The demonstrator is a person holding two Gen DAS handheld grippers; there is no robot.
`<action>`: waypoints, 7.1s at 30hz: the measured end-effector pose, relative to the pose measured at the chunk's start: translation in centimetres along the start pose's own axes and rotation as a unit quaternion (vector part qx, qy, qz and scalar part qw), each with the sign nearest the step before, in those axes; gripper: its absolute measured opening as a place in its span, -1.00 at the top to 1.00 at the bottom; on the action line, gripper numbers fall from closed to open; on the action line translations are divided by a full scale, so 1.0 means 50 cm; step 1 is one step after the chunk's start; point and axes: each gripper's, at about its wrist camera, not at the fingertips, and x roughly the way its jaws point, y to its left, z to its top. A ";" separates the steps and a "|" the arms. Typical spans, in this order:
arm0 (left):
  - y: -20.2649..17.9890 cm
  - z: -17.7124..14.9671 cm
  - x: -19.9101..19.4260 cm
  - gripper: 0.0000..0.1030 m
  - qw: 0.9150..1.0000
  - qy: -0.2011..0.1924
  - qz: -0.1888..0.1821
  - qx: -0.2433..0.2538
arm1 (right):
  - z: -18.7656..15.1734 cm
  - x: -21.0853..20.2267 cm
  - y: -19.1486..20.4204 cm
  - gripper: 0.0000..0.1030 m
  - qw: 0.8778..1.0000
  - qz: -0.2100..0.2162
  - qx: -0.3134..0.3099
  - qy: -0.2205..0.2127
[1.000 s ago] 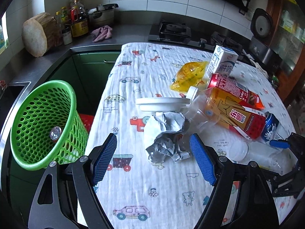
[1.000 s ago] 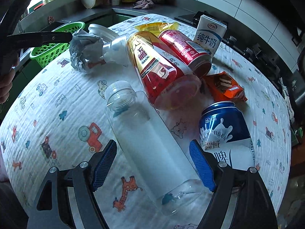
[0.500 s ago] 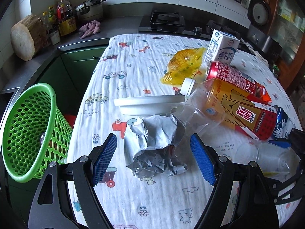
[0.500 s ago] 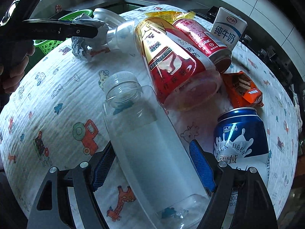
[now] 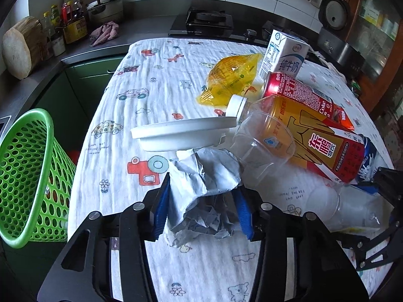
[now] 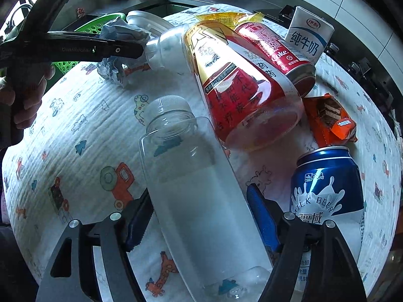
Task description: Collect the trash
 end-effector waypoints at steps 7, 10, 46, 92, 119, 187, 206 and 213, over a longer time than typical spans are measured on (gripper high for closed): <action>0.004 -0.008 -0.005 0.50 1.000 -0.002 -0.003 0.005 | 0.006 -0.001 0.016 -0.21 1.000 0.000 0.001 -0.003; 0.006 -0.014 -0.017 0.52 1.000 -0.007 -0.002 0.003 | 0.003 -0.008 0.026 -0.11 1.000 -0.002 0.002 -0.004; 0.371 -0.042 -0.231 0.52 0.977 -0.093 0.155 -0.109 | 0.240 -0.080 0.244 -0.02 0.991 0.067 -0.021 -0.113; 0.617 -0.105 -0.188 -0.22 0.961 -0.053 0.194 -0.189 | 0.679 0.187 0.496 -0.08 0.991 0.103 -0.023 -0.087; 0.423 -0.041 -0.185 -0.30 0.982 -0.073 0.141 -0.101 | 0.433 -0.014 0.279 -0.44 0.987 0.043 0.063 -0.142; -0.094 0.044 -0.024 -0.13 0.976 -0.036 -0.079 0.198 | 0.126 -0.102 -0.067 -0.54 0.989 -0.082 0.104 -0.073; 0.022 0.043 -0.109 -0.13 0.985 -0.064 -0.037 0.153 | 0.230 0.031 -0.007 -0.51 0.994 -0.104 -0.018 0.004; 0.050 0.040 -0.124 -0.13 0.987 -0.069 -0.028 0.145 | 0.242 0.069 -0.010 -0.48 0.991 -0.133 -0.027 0.024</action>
